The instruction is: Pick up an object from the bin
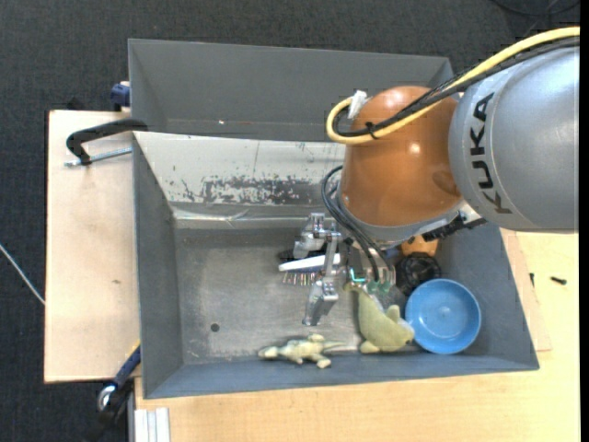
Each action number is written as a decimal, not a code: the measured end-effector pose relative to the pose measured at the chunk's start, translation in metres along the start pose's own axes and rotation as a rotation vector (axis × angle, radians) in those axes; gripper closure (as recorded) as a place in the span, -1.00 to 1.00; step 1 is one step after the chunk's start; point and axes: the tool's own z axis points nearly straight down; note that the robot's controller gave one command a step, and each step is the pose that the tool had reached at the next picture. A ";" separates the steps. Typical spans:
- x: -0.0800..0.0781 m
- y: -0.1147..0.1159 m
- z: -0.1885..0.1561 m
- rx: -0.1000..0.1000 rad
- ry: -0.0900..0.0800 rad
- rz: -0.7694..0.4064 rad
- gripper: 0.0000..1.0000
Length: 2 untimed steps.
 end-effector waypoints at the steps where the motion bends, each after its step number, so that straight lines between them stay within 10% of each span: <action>1: -0.071 -0.058 0.138 -0.003 -0.016 0.041 -1.00; 2: -0.073 -0.056 0.135 -0.003 -0.014 0.041 -1.00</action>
Offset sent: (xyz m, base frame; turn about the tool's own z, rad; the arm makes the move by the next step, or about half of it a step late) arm 0.0668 -0.0576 -0.1389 0.0383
